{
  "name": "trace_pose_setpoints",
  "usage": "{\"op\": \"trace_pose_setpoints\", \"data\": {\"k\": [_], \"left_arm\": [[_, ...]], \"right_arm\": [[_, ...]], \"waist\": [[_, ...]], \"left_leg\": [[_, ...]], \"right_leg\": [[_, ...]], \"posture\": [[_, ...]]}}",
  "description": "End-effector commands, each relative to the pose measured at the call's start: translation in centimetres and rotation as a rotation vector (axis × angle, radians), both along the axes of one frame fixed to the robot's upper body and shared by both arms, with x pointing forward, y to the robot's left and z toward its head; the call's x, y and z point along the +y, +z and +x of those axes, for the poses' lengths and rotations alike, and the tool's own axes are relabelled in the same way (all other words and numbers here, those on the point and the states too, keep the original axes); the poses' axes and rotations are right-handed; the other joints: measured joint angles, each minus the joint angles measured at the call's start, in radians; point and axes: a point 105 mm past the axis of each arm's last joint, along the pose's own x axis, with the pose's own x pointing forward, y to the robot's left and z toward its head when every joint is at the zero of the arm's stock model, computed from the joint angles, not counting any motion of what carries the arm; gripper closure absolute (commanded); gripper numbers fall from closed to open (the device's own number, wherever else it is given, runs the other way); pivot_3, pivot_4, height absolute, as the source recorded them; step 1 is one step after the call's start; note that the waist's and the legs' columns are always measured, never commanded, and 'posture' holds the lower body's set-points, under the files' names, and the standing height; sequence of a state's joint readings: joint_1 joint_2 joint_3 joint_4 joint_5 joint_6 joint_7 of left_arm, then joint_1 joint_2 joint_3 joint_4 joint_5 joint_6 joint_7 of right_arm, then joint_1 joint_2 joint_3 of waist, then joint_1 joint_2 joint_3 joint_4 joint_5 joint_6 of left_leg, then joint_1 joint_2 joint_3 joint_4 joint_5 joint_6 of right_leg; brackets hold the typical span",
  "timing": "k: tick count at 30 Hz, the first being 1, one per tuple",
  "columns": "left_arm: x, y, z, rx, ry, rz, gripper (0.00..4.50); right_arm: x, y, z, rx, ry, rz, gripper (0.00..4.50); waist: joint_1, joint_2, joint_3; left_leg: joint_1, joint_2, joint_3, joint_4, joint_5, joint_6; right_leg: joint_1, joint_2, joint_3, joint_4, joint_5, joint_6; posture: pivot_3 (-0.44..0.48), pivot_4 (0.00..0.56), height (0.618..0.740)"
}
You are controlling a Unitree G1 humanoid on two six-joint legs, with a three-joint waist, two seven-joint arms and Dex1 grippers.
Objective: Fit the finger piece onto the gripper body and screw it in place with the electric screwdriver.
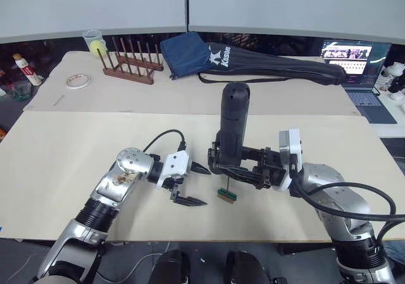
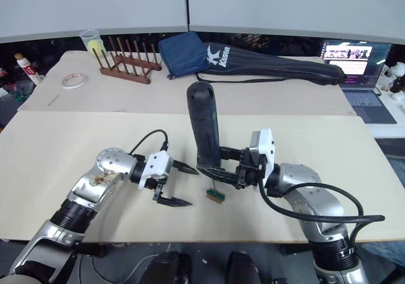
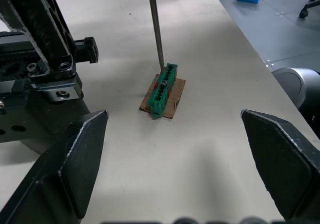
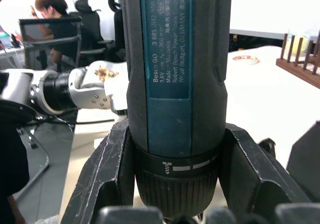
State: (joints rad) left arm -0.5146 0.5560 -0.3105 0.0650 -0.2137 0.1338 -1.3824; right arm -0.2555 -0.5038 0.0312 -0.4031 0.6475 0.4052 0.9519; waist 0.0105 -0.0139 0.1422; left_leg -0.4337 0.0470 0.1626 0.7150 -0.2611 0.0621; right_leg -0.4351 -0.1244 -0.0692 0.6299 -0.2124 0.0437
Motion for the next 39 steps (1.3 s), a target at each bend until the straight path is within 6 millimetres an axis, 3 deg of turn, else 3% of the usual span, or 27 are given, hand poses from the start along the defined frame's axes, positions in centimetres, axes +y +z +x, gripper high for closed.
{"op": "trace_pose_setpoints", "data": {"k": [1, 39], "left_arm": [[-0.41, 0.62, -0.35, -0.022, -0.026, -0.020, 0.00], [-0.67, 0.36, -0.54, -0.017, -0.039, -0.004, 0.00]], "right_arm": [[0.11, 1.51, -0.52, -0.082, 0.011, 0.034, 2.58], [0.42, 0.58, -0.51, -0.071, 0.008, 0.021, 2.58]], "waist": [[0.000, 0.000, 0.000], [0.000, 0.000, 0.000]], "left_leg": [[0.000, 0.000, 0.000, 0.000, 0.000, 0.000], [0.000, 0.000, 0.000, 0.000, 0.000, 0.000]], "right_leg": [[0.000, 0.000, 0.000, 0.000, 0.000, 0.000], [0.000, 0.000, 0.000, 0.000, 0.000, 0.000]], "posture": [[0.000, 0.150, 0.740], [0.000, 0.150, 0.740]]}}
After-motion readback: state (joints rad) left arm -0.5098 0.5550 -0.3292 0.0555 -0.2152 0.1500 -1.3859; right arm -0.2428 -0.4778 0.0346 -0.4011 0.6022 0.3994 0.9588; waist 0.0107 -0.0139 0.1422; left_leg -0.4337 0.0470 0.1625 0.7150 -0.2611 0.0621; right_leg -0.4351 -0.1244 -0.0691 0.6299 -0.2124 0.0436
